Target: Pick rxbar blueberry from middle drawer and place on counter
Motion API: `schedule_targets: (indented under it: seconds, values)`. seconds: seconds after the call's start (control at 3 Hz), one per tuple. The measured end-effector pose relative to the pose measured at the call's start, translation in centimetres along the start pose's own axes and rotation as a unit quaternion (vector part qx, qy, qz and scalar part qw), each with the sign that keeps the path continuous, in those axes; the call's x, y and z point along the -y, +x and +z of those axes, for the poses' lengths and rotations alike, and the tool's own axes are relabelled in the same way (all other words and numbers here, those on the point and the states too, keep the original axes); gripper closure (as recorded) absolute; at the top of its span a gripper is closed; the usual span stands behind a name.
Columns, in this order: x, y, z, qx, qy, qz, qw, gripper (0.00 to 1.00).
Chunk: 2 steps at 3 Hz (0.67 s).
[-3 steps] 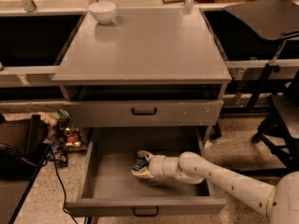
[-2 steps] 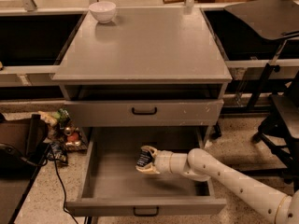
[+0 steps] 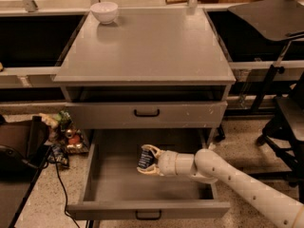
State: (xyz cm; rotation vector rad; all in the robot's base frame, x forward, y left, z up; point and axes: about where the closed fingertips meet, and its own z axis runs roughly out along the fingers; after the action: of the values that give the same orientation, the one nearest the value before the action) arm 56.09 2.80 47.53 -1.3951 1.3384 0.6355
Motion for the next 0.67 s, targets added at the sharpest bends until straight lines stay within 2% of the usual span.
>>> schedule_targets:
  seconds: [0.33,0.67]
  values:
    - [-1.1,-7.8,-2.7,0.045,-0.012,-0.084,0.9954,1.0]
    - [-1.5,-13.7,-5.3,0.073,-0.009,-0.144,0.9868,1.0]
